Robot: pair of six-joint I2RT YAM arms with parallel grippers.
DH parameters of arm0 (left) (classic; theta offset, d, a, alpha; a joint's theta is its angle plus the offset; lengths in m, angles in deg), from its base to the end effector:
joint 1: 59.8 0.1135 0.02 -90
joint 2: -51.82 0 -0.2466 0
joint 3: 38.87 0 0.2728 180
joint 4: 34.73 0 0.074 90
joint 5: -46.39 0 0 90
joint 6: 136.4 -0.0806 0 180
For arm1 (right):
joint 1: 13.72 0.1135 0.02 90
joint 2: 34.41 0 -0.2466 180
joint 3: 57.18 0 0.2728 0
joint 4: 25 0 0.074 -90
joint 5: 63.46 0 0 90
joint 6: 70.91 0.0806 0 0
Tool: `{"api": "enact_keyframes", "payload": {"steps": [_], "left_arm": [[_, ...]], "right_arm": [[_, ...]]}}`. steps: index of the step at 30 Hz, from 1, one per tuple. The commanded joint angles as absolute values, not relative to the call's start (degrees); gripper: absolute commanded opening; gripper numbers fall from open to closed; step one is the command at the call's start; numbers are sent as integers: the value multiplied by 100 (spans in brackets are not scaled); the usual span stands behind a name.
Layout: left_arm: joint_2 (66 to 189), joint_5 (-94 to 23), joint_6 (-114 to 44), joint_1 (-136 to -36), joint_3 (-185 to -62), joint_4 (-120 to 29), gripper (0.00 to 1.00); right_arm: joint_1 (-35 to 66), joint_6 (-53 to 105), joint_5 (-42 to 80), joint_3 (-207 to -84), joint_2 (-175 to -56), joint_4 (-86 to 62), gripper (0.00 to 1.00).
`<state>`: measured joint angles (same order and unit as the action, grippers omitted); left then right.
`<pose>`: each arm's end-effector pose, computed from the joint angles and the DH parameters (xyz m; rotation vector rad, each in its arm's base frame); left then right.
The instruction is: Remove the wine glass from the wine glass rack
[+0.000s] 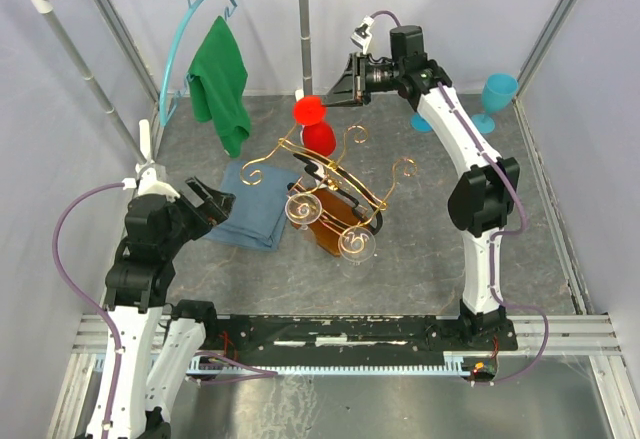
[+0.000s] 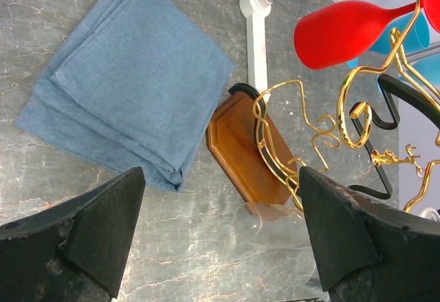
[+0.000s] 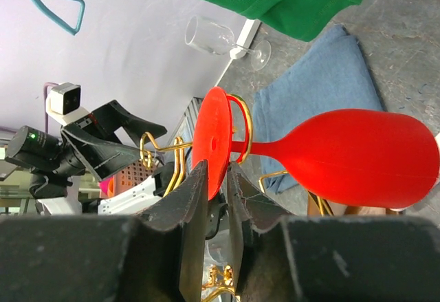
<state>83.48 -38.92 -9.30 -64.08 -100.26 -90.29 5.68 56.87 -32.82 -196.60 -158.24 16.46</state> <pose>0.1849 -0.0204 0.3110 -0.5316 1.9924 -0.5356 0.4708 0.2393 0.3415 -0.3958 2.1442 1.6432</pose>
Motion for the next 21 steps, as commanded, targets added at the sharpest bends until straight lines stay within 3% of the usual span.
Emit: {"api": "enact_keyframes", "payload": {"steps": [1,10,17,21], "left_arm": [[8264,-3851,-966,-6411,-10062,-8847,99],[8237,-3875,-988,-6411,-10043,-8883,99],[8232,-3861,-993,-6411,-10042,-8888,99],[8219,-3860,-1005,-6411,-10051,-8906,99]], "right_arm": [[645,5837,-3540,-19720,-15757,1201,25],[747,5509,-3540,-20019,-15919,1747,31],[758,5476,-3438,-20243,-16002,1961,2],[723,5691,-3264,-20287,-16035,1852,1]]}}
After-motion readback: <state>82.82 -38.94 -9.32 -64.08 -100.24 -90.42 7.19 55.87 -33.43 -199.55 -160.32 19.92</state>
